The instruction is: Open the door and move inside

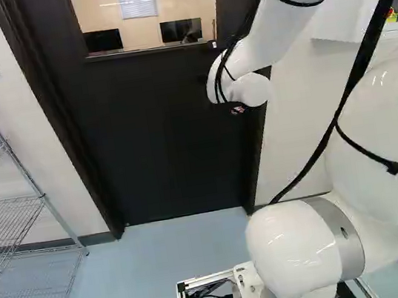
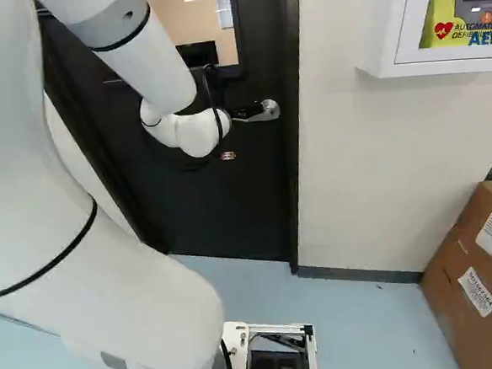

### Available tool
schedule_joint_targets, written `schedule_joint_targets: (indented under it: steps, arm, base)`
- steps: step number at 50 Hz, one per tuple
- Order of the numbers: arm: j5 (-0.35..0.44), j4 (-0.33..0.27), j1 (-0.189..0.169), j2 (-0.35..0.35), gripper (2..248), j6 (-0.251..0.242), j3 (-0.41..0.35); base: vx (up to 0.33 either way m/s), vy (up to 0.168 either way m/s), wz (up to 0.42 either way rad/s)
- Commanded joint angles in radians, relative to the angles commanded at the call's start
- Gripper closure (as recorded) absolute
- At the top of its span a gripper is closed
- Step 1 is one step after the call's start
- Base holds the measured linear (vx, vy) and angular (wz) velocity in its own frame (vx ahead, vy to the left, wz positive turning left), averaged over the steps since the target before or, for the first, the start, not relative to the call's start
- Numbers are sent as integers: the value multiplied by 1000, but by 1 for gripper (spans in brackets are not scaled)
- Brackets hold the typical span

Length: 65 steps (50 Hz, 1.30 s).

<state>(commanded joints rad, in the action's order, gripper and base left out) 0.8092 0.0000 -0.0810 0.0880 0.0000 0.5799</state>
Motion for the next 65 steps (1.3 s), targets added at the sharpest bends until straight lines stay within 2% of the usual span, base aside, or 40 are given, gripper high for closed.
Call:
schedule_joint_targets:
  steps: [65]
  arm:
    - [0, 0, 0, -125, 3, 0, -23]
  base:
    - [0, 0, 0]
